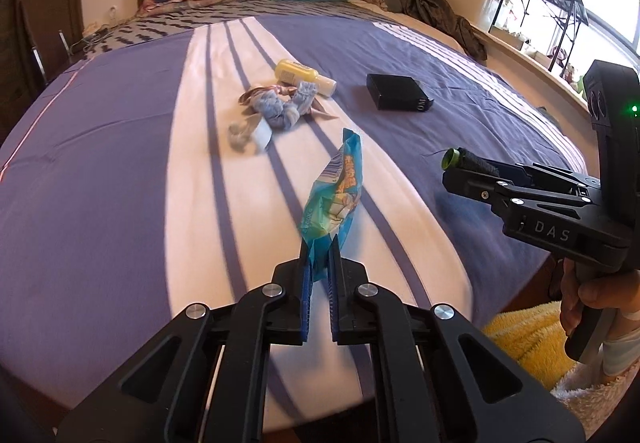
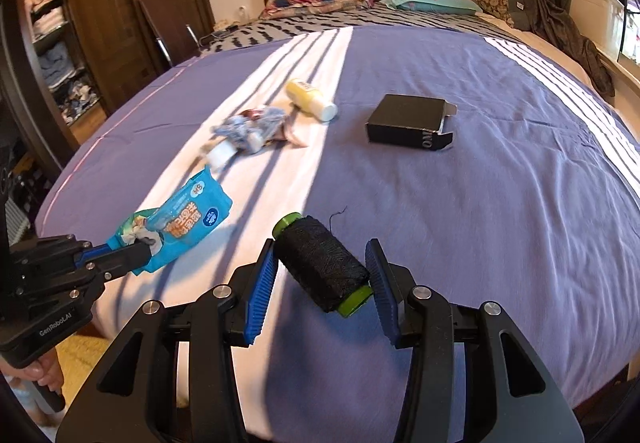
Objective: Collect trash
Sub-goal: 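Grasp the blue wipes packet with the left tool while the right tool grasps the black spool, then lower wipes packet and spool over the black bin and open both tools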
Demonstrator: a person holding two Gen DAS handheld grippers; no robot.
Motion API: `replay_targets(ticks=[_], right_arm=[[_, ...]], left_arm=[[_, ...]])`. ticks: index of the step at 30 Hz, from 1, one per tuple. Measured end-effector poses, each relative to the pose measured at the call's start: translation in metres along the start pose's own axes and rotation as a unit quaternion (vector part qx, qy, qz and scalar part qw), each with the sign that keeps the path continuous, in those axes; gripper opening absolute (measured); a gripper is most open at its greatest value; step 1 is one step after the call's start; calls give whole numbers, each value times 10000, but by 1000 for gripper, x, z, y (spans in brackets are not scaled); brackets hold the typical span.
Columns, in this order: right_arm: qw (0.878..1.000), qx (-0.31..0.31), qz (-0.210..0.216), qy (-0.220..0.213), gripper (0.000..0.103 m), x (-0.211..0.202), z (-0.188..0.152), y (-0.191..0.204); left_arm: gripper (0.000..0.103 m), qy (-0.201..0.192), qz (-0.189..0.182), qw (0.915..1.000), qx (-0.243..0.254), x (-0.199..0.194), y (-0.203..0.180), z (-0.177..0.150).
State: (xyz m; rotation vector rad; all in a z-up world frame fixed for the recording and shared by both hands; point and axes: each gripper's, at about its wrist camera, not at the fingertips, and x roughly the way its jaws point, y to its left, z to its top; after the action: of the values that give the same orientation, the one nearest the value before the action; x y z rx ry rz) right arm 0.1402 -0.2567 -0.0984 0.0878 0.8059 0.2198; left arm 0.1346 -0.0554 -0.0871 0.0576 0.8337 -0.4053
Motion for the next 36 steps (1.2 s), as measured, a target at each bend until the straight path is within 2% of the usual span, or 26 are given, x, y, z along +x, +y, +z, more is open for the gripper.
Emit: replay_targets(ticks=[11, 19, 26, 36], right_arm=[[9997, -81, 155, -158, 46, -50, -47, 36], [9995, -39, 238, -214, 46, -77, -81, 44], [9997, 40, 241, 56, 46, -72, -112, 45], [9981, 86, 145, 601, 46, -44, -149, 50]], left_arm=[[5, -311, 31, 9995, -67, -70, -15, -56], [6, -322, -50, 9994, 69, -95, -30, -92], [6, 9, -121, 9999, -13, -87, -30, -128], [6, 808, -187, 9961, -315, -39, -20, -174]])
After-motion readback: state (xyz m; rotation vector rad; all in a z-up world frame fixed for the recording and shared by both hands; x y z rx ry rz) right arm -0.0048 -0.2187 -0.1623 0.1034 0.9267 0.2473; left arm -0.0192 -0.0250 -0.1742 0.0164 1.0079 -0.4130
